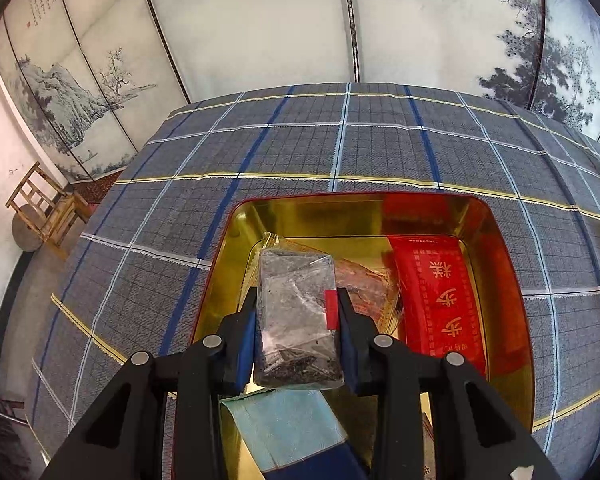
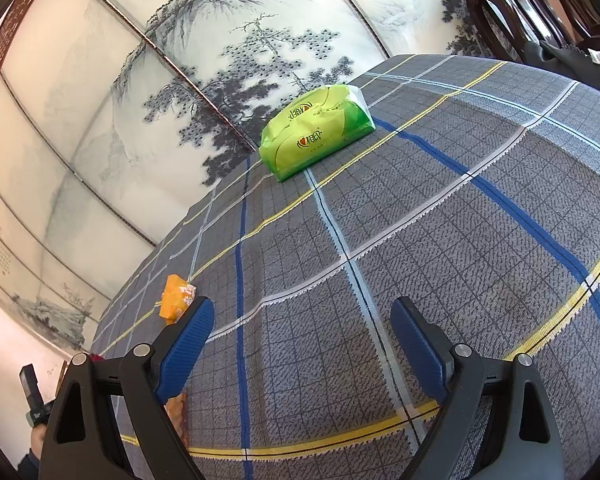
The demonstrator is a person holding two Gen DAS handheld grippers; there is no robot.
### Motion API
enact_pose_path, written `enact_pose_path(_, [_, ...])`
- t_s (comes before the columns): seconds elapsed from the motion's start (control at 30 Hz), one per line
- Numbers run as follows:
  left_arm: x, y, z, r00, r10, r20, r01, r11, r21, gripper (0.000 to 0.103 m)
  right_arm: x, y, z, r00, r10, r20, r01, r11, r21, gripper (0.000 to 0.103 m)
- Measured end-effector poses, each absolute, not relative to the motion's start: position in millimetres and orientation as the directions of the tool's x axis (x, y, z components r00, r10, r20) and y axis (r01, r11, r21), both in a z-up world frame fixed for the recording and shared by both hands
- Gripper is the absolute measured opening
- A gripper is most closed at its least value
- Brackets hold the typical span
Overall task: Organize snacks
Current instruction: 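Lower the clear bag into the tin and open the left tool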
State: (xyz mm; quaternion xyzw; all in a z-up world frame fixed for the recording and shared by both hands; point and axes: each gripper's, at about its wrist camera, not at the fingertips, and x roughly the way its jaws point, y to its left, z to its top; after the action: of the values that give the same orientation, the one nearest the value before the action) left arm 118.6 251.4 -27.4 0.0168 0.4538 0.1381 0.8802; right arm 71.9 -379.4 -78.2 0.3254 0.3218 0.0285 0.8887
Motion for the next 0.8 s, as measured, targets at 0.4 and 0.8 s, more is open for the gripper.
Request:
enact_pose_path(0.4, [123.3, 261.4, -32.3, 0.525, 0.261, -0.81, -0.251, 0.957, 0.146, 0.031, 71.6, -379.9, -78.5, 0.792, 0.261, -0.552, 0.158, 0.786, 0.598, 0.09])
enact_pose_path(0.8, [119.3, 268.1, -29.3, 0.508, 0.235, -0.828, -0.256, 0.96, 0.115, 0.031, 71.5, -380.3, -78.9, 0.792, 0.261, -0.552, 0.158, 0.786, 0.598, 0.091])
